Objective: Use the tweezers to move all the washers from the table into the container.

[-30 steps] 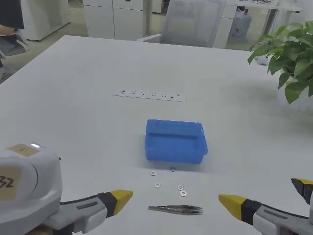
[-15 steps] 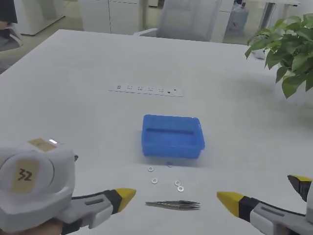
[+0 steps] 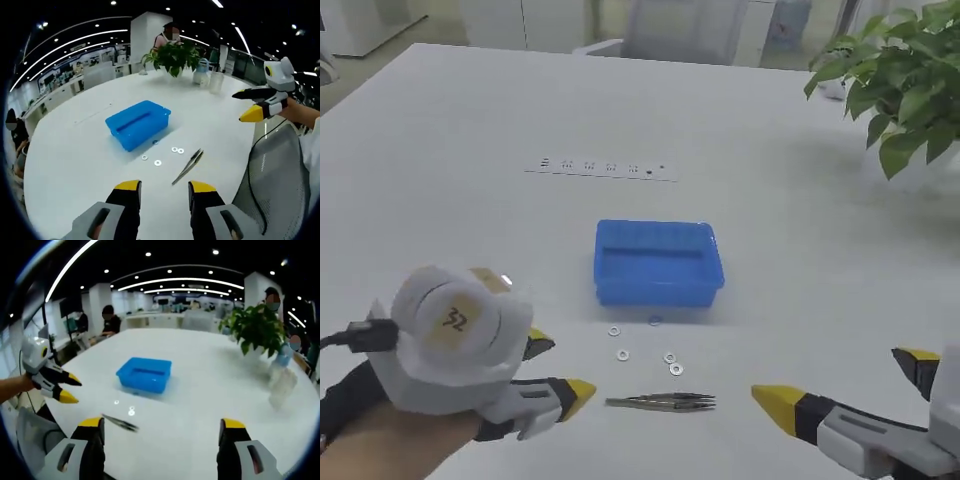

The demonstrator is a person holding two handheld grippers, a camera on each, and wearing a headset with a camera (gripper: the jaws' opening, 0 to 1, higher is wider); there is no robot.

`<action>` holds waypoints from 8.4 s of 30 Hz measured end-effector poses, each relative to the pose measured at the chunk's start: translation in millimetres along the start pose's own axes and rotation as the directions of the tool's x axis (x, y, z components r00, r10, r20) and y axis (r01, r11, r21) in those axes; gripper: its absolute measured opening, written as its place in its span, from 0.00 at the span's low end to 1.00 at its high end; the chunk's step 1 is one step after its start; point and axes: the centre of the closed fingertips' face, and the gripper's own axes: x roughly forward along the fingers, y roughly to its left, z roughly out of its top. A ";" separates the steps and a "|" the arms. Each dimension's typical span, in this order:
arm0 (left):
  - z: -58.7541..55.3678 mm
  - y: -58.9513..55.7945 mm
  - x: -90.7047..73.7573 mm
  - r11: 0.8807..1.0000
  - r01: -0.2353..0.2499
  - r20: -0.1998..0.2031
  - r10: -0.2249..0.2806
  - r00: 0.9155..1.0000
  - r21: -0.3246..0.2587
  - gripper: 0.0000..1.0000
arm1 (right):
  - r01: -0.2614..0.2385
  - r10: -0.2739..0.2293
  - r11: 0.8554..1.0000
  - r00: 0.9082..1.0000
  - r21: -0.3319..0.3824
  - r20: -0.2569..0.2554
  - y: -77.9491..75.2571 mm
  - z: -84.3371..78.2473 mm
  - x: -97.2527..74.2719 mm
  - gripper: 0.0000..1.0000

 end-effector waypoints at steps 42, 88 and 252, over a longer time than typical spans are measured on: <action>-6.8 -34.1 45.8 0.901 0.195 -0.167 -0.140 0.976 0.387 0.00 | -0.192 0.171 0.972 0.972 -0.133 -0.159 60.9 -27.9 20.5 0.69; 52.5 -83.6 -23.7 0.948 0.062 0.158 -0.116 0.981 0.313 0.06 | -0.551 0.429 0.630 0.835 -0.548 -0.346 148.9 -36.4 38.1 0.02; -33.3 -0.1 -68.8 0.913 -0.287 0.108 0.329 0.938 -0.289 0.99 | -0.432 0.414 0.808 0.900 -0.401 -0.136 124.1 86.2 221.7 0.02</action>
